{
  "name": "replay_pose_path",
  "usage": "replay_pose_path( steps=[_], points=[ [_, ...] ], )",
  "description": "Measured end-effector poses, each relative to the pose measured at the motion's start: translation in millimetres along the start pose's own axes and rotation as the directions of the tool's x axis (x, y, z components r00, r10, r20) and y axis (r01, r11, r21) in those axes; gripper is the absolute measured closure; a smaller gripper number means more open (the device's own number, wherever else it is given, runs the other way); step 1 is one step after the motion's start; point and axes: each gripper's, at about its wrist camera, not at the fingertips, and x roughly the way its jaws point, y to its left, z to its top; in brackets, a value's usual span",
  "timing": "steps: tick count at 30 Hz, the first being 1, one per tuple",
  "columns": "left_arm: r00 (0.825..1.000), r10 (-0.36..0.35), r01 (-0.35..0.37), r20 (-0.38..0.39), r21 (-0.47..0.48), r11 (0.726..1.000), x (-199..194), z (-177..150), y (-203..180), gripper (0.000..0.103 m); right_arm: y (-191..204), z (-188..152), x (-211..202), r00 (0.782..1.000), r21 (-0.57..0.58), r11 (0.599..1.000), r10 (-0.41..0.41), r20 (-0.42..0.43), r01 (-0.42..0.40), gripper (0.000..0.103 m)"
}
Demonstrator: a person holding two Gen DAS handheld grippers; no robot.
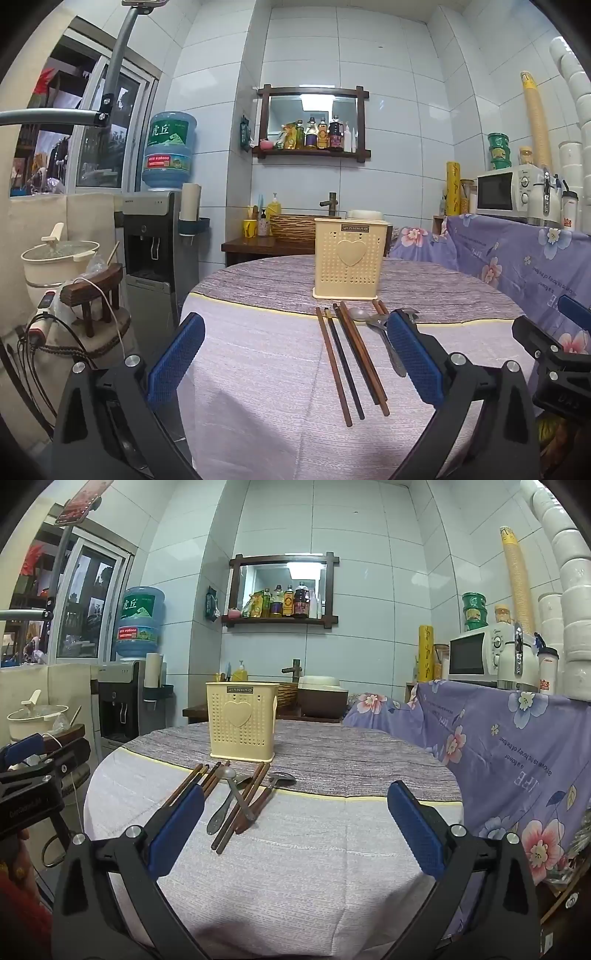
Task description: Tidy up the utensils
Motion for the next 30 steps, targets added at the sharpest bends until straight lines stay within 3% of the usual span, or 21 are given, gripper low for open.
replay_pose_path(
  steps=[30],
  points=[
    [1.000, 0.000, 0.000, -0.002, 0.008, 1.000, -4.5, 1.2, -1.3, 0.005, 0.4, 1.2, -1.8, 1.000, -0.008, 1.000, 0.001, 0.009, -0.001, 0.006]
  ],
)
